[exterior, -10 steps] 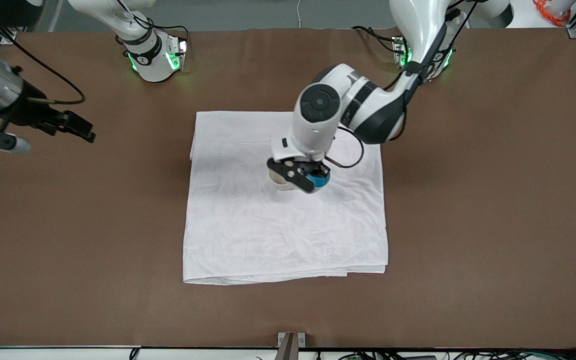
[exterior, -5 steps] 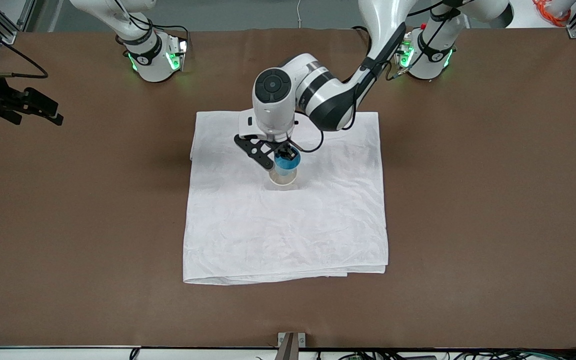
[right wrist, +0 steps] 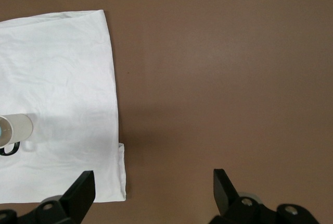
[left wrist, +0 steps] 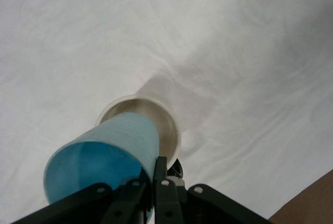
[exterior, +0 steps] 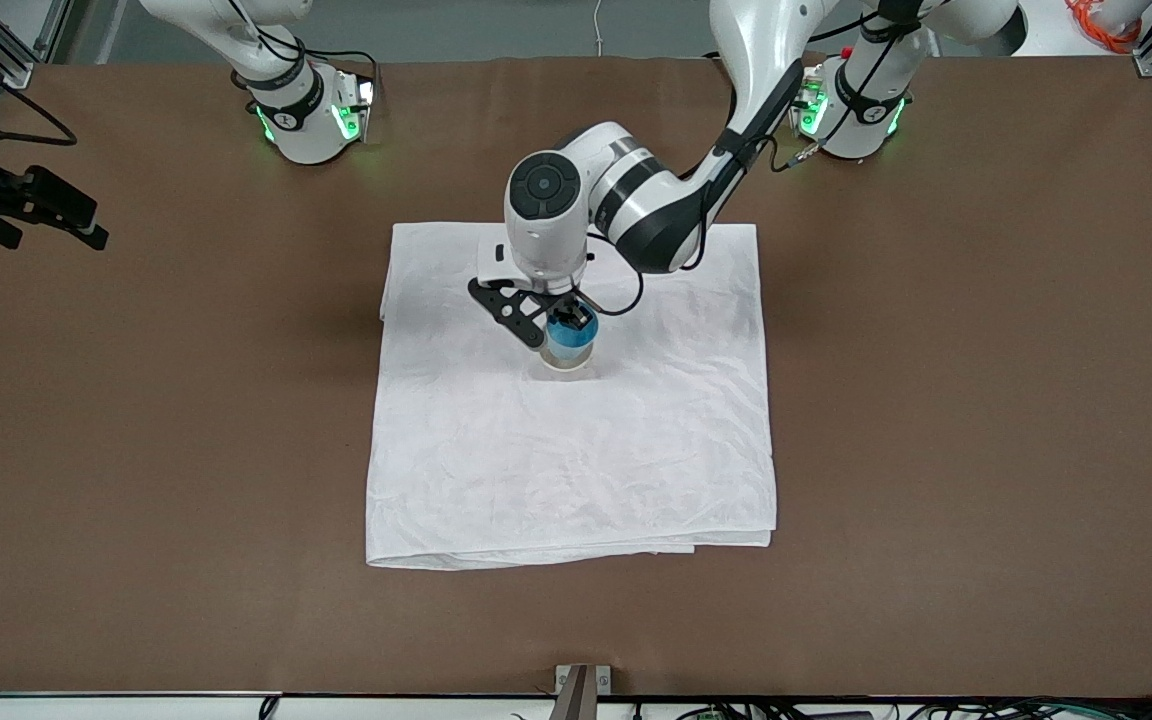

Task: Place blue cup into white mug on cloth
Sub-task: 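Lower the blue cup into the white mug with the left gripper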

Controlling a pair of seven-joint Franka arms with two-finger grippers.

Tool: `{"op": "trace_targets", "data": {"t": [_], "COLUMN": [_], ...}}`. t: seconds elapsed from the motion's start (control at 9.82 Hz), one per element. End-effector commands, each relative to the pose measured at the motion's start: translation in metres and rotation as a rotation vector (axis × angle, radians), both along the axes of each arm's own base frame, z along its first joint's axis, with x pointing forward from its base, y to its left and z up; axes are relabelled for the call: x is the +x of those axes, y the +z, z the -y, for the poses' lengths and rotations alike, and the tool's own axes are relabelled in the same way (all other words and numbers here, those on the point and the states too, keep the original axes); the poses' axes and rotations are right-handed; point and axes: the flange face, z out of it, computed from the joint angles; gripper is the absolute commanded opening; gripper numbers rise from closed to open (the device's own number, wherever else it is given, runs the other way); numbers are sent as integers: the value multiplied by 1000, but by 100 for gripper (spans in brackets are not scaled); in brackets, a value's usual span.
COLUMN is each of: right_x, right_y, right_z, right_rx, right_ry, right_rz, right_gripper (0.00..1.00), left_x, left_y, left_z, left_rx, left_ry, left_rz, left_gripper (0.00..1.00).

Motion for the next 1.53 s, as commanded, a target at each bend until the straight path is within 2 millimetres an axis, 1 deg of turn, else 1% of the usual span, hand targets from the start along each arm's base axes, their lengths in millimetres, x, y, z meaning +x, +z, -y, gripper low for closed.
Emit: {"op": "trace_targets", "data": {"t": [0.0,0.1,0.2,0.31,0.41,0.61,0.71,0.81,0.92,1.12,1.22,1.32,1.43], "right_x": [9,14,26,30,28,28,27,27,24,23,22,22,22], "right_y": [1,4,4,6,5,4,4,2,0,0,-1,-1,-1], "right_z": [7,5,-3,-4,-1,1,1,0,-2,-2,2,5,6], "right_rx": [-38,-39,-42,-41,-39,-39,-39,-39,-39,-40,-40,-44,-44], "right_ry": [4,7,18,20,21,18,18,19,23,25,19,15,12], "right_rz": [0,5,8,-12,-28,-33,-35,-44,-71,-75,-78,-78,-78], "right_gripper": [100,100,100,100,100,100,100,100,100,100,100,100,100], "left_x": [3,3,2,2,2,2,2,3,4,12,29,50,78], "left_y": [-10,-13,-13,-17,-25,-31,-28,-21,-9,25,49,76,97], "left_z": [7,7,7,7,7,7,7,7,6,-3,-20,-47,-91], "left_rx": [-10,-7,-7,-3,6,12,8,1,-9,-38,-61,-72,-50], "left_ry": [-7,-6,-7,-2,1,19,23,25,25,43,77,121,189], "left_rz": [12,9,8,4,-3,-9,-7,-1,10,31,48,62,41], "left_gripper": [1,1,2,2,7,26,35,37,40,43,49,52,64]}}
